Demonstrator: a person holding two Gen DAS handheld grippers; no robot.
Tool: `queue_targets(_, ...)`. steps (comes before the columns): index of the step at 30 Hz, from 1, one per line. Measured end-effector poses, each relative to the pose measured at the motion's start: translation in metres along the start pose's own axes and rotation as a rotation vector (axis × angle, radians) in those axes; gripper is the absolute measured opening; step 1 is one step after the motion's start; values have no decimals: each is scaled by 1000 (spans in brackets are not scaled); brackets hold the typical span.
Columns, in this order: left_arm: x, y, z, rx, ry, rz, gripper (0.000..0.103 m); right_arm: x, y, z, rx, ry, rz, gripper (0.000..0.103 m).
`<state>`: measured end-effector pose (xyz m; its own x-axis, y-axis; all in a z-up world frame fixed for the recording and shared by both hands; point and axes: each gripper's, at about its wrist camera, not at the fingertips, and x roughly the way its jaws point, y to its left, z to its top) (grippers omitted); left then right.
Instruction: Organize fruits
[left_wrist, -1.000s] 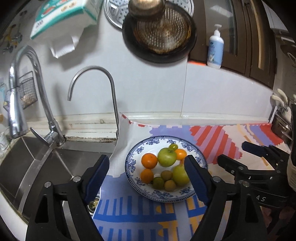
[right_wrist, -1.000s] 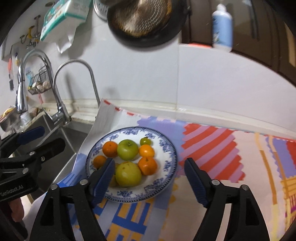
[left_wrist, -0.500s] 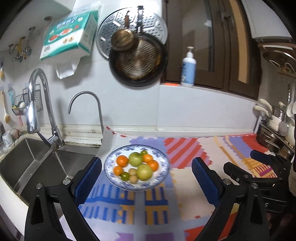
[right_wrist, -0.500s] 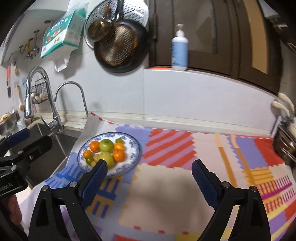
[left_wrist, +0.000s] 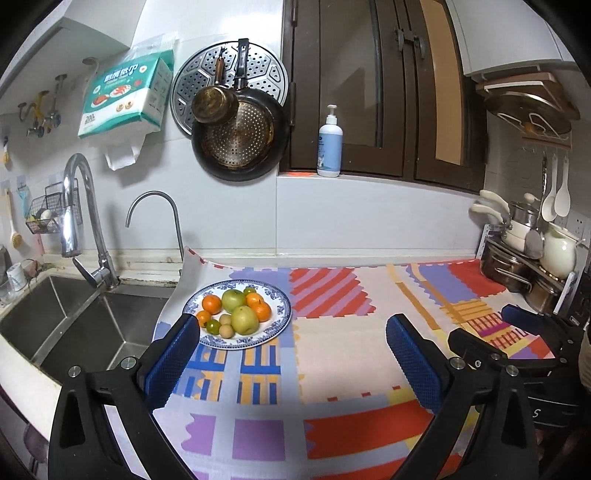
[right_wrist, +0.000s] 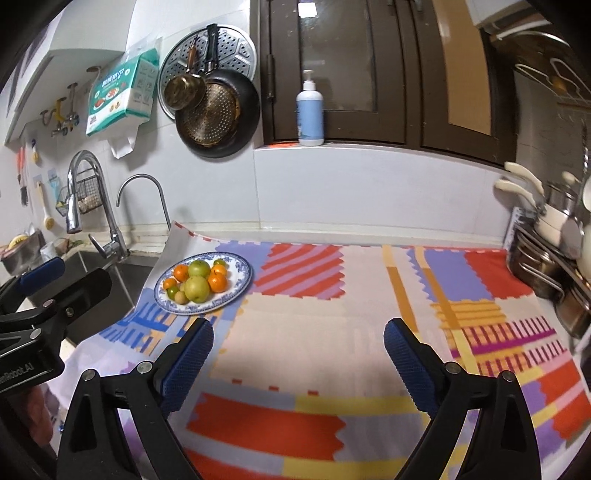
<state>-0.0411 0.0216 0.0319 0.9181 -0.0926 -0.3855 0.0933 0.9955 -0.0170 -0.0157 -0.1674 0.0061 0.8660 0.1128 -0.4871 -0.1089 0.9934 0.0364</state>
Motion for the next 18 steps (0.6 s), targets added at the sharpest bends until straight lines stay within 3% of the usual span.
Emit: queue_targets(18, -35, -7, -10, -19, 1, 14, 103, -36, -8, -14, -16, -37, 19, 94)
